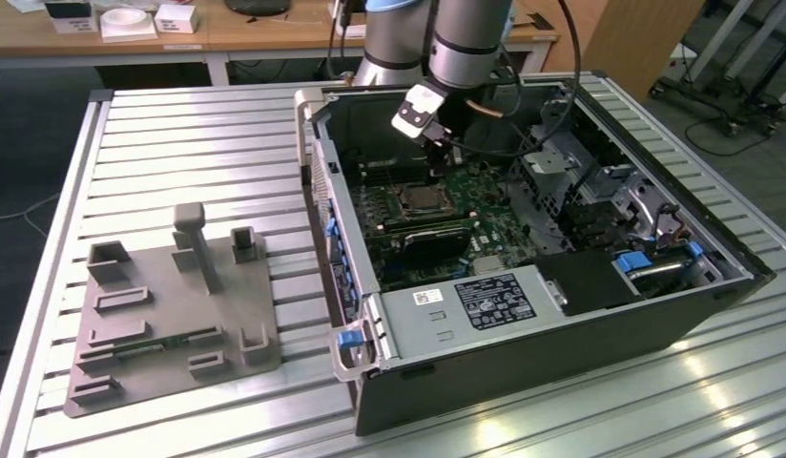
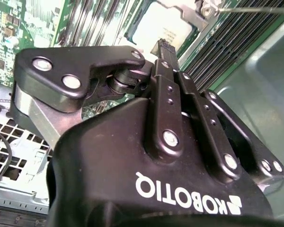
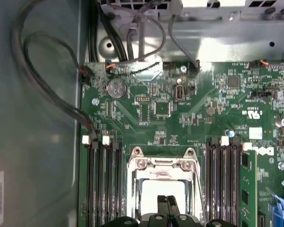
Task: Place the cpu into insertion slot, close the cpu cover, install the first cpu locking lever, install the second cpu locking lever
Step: 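Close the cpu cover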
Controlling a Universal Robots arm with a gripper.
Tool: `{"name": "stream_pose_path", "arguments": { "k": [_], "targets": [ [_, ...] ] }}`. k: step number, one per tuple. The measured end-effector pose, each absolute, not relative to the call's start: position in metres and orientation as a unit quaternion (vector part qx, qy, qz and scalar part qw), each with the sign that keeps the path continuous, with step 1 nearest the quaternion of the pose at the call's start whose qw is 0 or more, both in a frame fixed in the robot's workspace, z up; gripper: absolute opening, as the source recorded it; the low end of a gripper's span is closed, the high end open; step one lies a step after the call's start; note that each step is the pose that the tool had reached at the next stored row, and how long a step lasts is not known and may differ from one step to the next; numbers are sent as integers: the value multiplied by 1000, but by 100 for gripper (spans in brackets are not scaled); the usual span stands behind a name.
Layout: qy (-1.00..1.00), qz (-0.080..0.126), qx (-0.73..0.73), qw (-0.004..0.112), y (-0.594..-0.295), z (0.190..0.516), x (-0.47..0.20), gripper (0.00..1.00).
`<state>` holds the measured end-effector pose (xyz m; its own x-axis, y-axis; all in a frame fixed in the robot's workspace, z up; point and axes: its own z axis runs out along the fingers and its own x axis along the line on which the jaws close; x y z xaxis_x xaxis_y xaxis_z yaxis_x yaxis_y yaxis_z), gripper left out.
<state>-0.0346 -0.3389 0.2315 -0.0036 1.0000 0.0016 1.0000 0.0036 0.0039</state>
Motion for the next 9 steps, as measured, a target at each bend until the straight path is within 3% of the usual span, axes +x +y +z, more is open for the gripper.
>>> {"name": "stream_pose_path", "arguments": {
  "k": [9],
  "targets": [
    [709, 3, 705, 2, -339, 229, -55, 10]
  ]
}}
